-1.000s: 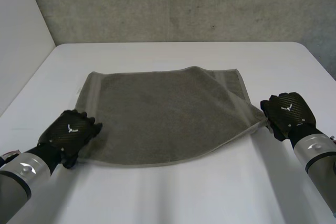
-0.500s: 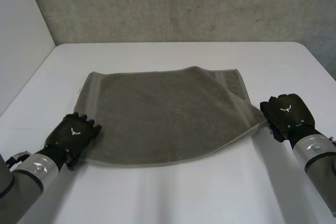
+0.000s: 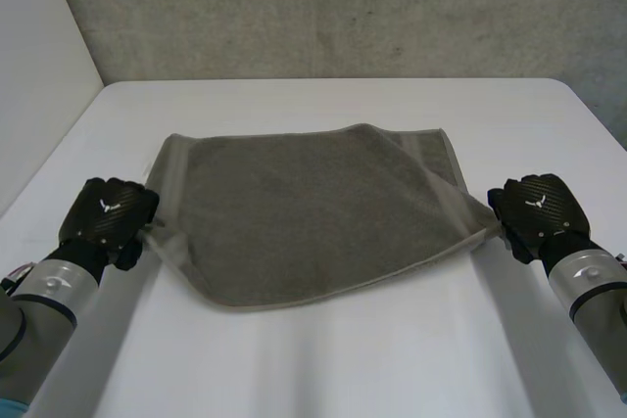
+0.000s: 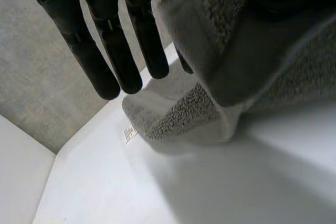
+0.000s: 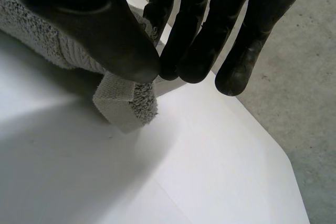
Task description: Fold the towel.
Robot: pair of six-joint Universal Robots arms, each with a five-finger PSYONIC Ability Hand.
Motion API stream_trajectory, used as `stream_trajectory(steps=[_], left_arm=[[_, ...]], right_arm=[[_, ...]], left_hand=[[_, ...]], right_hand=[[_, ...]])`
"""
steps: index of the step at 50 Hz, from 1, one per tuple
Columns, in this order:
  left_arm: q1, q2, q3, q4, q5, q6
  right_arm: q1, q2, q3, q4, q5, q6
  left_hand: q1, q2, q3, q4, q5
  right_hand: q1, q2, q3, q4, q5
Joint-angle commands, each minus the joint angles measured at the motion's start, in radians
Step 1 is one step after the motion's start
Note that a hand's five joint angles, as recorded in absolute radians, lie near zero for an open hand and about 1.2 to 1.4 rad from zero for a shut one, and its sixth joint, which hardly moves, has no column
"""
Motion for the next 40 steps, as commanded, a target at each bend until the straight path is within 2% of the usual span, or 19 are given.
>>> stream_trajectory(steps=[1,3,5,13,21,26,28,31,36,40], left_arm=[[0.002,0.052,-0.004,-0.035,0.055,-0.031],[0.004,0.092,-0.003,-0.067,0.067,-0.033],[0.005,0.112,0.0,-0.079,0.069,-0.037],[0.053,0.184,-0.003,-0.099,0.075,-0.06],[0.064,0.23,-0.003,-0.113,0.09,-0.073],[0.085,0.281,-0.006,-0.151,0.09,-0.071],[0.1,0.299,-0.009,-0.17,0.092,-0.071],[0.12,0.327,-0.02,-0.214,0.093,-0.067],[0.125,0.359,-0.041,-0.312,0.11,-0.062],[0.123,0.399,-0.06,-0.398,0.121,-0.05]], right_arm=[[-0.005,-0.011,-0.01,0.001,0.015,0.001],[-0.005,-0.016,-0.013,0.006,0.017,-0.001],[-0.005,-0.022,-0.016,0.012,0.017,-0.001],[-0.004,-0.085,-0.015,0.027,0.015,-0.001],[-0.005,-0.137,-0.033,0.086,0.014,-0.008],[-0.008,-0.194,-0.093,0.237,0.002,-0.034],[-0.04,-0.228,-0.139,0.353,-0.005,-0.073],[-0.068,-0.246,-0.156,0.409,-0.009,-0.1],[-0.117,-0.335,-0.194,0.625,-0.08,-0.278],[-0.133,-0.383,-0.199,0.719,-0.113,-0.352]], left_hand=[[-0.021,-0.018,-0.016,-0.022,-0.182],[0.227,0.23,0.232,0.226,0.066],[0.26,0.263,0.265,0.259,0.099],[0.26,0.263,0.265,0.259,0.099],[0.26,0.263,0.265,0.259,0.099],[0.26,0.263,0.265,0.259,0.099],[0.26,0.263,0.265,0.259,0.099],[0.26,0.263,0.265,0.259,0.099],[0.26,0.263,0.265,0.259,0.099],[0.26,0.263,0.265,0.259,0.099]], right_hand=[[0.076,0.079,0.066,0.056,0.057],[0.076,0.079,0.066,0.056,0.057],[0.076,0.079,0.066,0.056,0.057],[0.076,0.079,0.066,0.056,0.057],[0.076,0.079,0.066,0.056,0.057],[0.076,0.079,0.066,0.056,0.057],[0.076,0.079,0.066,0.056,0.057],[0.076,0.079,0.066,0.056,0.057],[0.076,0.079,0.066,0.056,0.057],[0.076,0.079,0.066,0.056,0.057]])
